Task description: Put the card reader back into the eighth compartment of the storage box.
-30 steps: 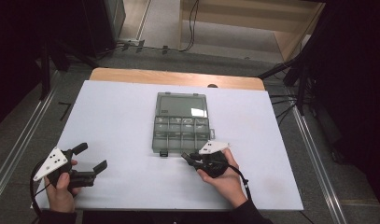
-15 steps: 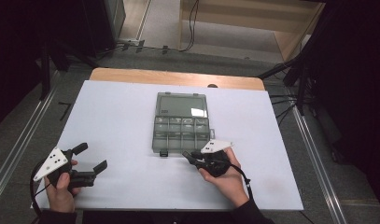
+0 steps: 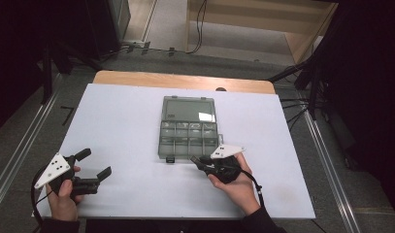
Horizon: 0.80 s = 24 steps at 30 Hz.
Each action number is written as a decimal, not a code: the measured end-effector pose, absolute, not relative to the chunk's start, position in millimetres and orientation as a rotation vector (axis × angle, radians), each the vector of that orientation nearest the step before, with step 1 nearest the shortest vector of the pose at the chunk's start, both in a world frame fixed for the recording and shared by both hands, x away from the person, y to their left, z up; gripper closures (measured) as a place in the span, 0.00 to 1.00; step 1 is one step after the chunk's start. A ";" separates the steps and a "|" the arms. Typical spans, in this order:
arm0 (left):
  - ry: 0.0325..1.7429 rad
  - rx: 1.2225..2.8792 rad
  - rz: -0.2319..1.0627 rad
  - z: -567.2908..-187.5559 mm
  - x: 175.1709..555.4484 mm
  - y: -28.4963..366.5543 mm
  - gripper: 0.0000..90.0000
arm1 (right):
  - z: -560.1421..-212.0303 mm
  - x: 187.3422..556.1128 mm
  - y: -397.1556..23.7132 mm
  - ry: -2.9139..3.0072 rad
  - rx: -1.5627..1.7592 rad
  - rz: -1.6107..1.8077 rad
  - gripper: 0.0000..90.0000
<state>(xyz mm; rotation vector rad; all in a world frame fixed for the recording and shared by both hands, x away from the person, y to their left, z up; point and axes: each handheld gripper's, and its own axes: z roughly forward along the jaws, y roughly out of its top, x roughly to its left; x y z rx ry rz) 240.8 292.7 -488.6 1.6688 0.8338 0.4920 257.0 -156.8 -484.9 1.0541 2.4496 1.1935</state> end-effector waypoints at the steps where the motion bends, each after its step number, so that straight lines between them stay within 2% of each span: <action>1: 0.833 1.667 0.492 -488.7 240.9 292.7 0.00 | -484.4 256.8 -156.9 2.450 1.054 1.192 0.80; 24: 0.831 1.667 0.490 -488.8 240.9 292.7 0.00 | -477.8 256.0 -161.1 2.429 1.049 1.213 0.80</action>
